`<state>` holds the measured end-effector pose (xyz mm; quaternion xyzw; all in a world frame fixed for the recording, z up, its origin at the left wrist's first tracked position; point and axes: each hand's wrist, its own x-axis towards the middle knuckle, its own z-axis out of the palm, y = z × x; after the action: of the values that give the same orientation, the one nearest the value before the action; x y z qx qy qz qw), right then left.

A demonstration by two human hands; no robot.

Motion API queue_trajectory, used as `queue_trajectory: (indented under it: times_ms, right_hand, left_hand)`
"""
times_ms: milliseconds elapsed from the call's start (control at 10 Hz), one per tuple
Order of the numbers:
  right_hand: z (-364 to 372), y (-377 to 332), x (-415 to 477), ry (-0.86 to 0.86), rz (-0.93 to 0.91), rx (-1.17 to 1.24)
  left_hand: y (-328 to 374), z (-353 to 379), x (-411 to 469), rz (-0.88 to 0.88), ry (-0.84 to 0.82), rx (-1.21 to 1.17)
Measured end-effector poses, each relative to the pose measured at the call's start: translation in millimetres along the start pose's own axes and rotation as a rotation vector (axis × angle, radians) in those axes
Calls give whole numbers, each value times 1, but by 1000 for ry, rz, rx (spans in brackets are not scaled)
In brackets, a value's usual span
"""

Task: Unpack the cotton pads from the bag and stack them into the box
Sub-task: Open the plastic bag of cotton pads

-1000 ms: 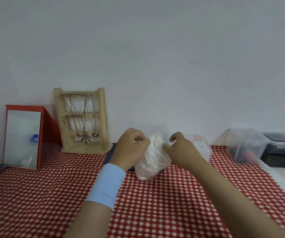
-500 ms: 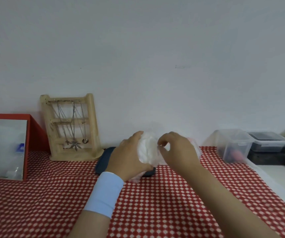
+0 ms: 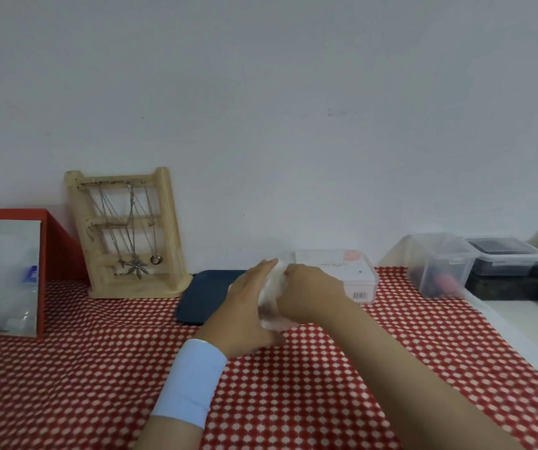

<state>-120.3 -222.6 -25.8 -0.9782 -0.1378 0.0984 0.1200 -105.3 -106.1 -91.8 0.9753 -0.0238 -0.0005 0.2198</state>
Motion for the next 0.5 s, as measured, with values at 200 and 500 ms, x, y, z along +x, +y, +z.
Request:
queue_trajectory:
  times_ms: [200, 500]
  right_hand:
    - [16, 41, 9, 324, 95, 475]
    - [-3, 97, -41, 423, 91, 378]
  left_hand:
    - [-9, -21, -11, 348, 84, -55]
    - [9, -26, -16, 336, 90, 361]
